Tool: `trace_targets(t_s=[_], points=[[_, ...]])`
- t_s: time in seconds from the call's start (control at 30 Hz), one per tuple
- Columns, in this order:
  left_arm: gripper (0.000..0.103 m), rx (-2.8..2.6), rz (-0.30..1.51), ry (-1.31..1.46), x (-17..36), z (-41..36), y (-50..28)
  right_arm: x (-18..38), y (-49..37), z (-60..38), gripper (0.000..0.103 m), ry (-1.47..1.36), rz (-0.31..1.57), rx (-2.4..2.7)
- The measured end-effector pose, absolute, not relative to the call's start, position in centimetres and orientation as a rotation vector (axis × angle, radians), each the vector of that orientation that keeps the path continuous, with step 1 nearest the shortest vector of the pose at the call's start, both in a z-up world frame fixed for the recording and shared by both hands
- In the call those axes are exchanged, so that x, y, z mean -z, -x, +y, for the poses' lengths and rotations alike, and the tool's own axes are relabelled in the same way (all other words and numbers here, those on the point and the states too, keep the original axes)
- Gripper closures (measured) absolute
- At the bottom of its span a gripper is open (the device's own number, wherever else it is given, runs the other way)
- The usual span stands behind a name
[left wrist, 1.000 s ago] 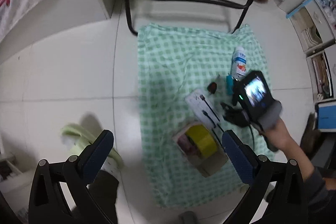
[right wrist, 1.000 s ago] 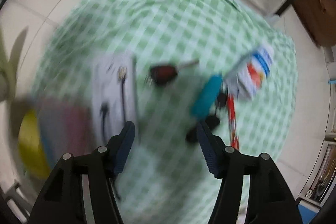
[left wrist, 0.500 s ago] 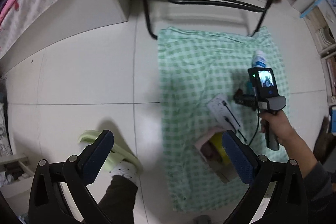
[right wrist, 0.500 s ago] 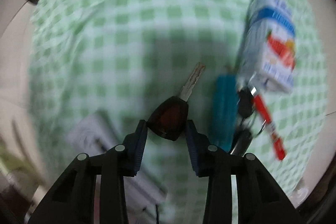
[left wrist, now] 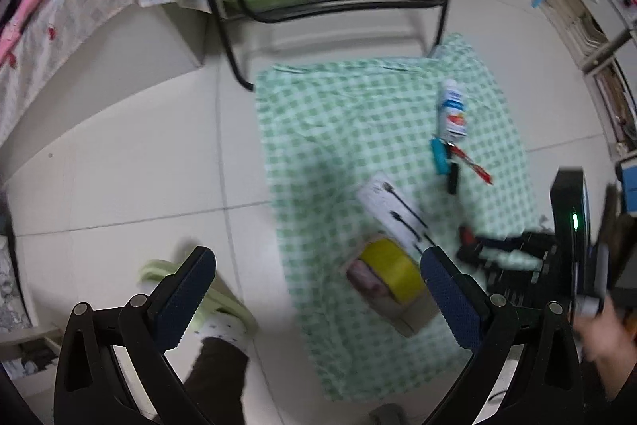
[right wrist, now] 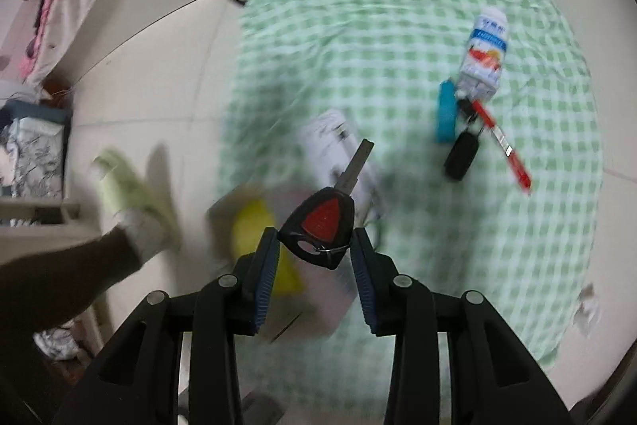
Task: Organize rigid objects
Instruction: 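Drop the red car key into the cardboard box with the right gripper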
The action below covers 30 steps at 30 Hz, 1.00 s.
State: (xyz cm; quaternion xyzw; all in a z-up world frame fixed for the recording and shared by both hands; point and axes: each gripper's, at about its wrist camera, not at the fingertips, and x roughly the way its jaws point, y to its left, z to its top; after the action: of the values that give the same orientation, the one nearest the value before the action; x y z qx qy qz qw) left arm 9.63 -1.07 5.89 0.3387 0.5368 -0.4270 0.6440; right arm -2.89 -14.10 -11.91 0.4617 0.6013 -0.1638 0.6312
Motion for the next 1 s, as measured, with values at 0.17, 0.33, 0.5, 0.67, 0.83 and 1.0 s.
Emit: trace_targets(t_s=[0.17,0.33,0.5,0.67,0.83,1.0], points=[[0.000,0.959,1.211,-0.832,-4.5,-0.6,-8.6,10.7,2.4,-9.5,0.065,-1.107,1.390,0.256],[0.000,0.979,1.220,-0.883,-3.6,-1.0,-7.8,12.4,2.1,-5.5,0.064,-1.163,1.437,0.238],[0.000,0.960,1.251,-0.868,-3.1,-1.8,-8.4,13.3,1.0,-4.3,0.063,-1.178,1.461,0.213],[0.000,0.979,1.275,-0.840,-3.1,-2.3,-8.0,13.3,0.7,-3.8,0.063,-1.208,1.444,0.187],[0.000,0.992,1.258,-0.869,-2.8,-2.4,-7.2,13.3,0.5,-3.8,0.063,-1.262,1.407,0.143],[0.000,0.984,1.263,-0.875,-2.5,-2.6,-7.2,14.5,1.5,-4.8,0.063,-1.246,1.455,0.244]])
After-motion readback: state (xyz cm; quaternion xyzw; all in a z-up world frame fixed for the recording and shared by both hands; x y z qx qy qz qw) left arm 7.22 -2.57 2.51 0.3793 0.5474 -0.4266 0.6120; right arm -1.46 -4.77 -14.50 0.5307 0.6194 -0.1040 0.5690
